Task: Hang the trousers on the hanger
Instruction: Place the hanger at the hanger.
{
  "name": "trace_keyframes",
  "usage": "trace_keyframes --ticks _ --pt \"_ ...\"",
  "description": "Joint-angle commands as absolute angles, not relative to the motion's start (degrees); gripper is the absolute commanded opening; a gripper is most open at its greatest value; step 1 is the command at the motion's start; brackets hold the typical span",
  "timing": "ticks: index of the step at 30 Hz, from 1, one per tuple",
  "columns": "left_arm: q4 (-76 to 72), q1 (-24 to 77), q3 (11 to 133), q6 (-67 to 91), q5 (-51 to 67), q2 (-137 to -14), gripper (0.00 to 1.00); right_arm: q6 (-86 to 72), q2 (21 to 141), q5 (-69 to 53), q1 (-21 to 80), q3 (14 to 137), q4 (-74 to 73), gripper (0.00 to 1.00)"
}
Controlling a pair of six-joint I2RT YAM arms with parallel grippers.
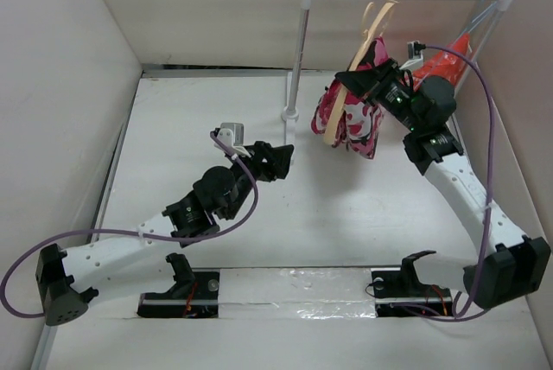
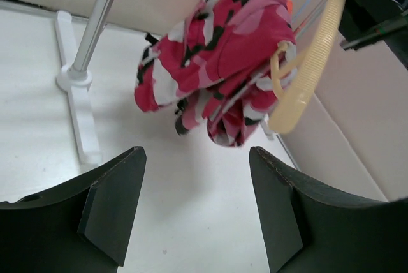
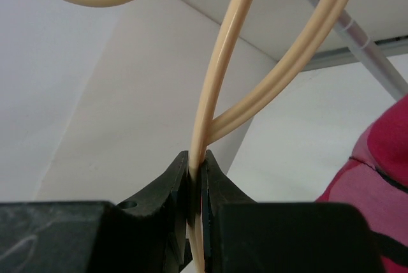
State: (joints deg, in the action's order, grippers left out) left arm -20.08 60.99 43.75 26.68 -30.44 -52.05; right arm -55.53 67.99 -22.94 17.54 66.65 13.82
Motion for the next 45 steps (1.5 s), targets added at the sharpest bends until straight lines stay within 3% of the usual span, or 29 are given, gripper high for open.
trace_keyframes --ticks 1,33,41,43,45 --pt "-24.3 60.8 41.8 28.3 -30.4 -49.0 0.63 -53.8 69.9 -28.9 16.1 72.4 26.8 0.00" --pt "-22.3 60.8 28.3 36.5 -27.5 -46.1 0.62 -61.7 93.3 -40.4 0.2 93.8 32.3 0.00" --pt "-23.6 60.8 28.4 36.8 -25.8 -48.6 0.62 -60.6 93.5 -41.7 -0.4 88.0 33.8 0.00" --pt "-23.8 60.8 28.2 36.9 -25.8 -49.0 0.62 -58.9 92.5 -41.6 -0.4 83.9 34.0 0.08" --pt "-23.5 60.8 28.4 36.9 -25.8 -48.8 0.63 -57.8 91.7 -40.7 -0.9 81.6 33.9 0.38"
